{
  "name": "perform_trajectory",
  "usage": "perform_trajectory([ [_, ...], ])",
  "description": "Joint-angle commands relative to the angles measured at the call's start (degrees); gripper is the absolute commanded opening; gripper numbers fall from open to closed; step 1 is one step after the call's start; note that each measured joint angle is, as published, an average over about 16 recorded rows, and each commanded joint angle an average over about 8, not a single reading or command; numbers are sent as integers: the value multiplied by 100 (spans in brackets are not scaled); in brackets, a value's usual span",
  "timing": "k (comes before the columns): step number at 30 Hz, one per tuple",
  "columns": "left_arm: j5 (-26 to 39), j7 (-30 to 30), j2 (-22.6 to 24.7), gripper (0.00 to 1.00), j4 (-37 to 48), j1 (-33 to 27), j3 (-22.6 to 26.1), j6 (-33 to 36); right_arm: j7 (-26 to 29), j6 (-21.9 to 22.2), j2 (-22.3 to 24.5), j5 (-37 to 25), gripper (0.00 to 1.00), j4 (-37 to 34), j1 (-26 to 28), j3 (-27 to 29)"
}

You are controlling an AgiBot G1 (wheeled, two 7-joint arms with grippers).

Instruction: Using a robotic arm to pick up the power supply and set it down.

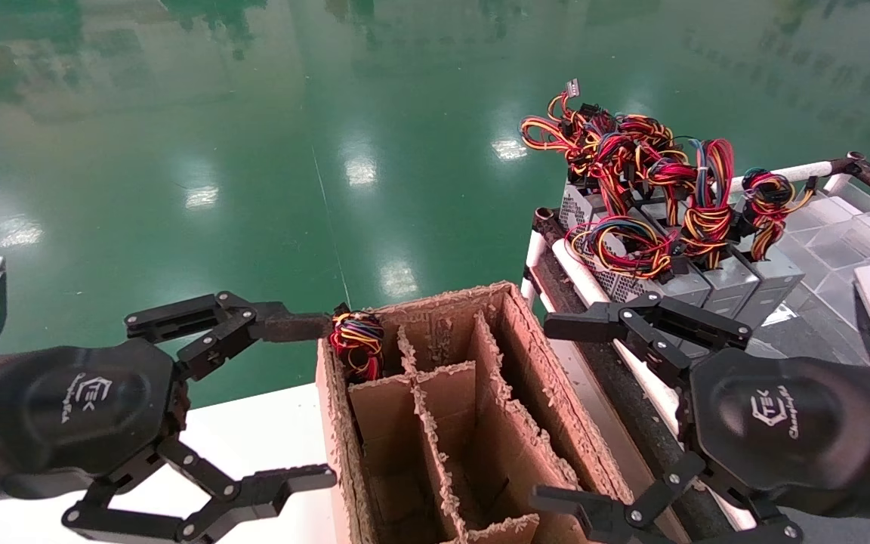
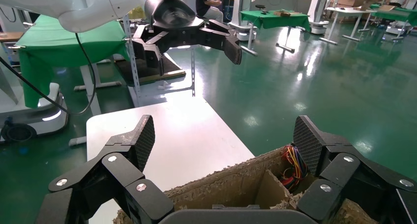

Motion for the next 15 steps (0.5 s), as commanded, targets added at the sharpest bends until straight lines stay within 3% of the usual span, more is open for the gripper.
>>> perform_trajectory([
  [1, 0, 0, 0, 0, 0, 0, 0, 0, 0, 0, 0, 0, 100, 0, 0, 0],
  [15, 0, 0, 0, 0, 0, 0, 0, 0, 0, 0, 0, 0, 100, 0, 0, 0],
])
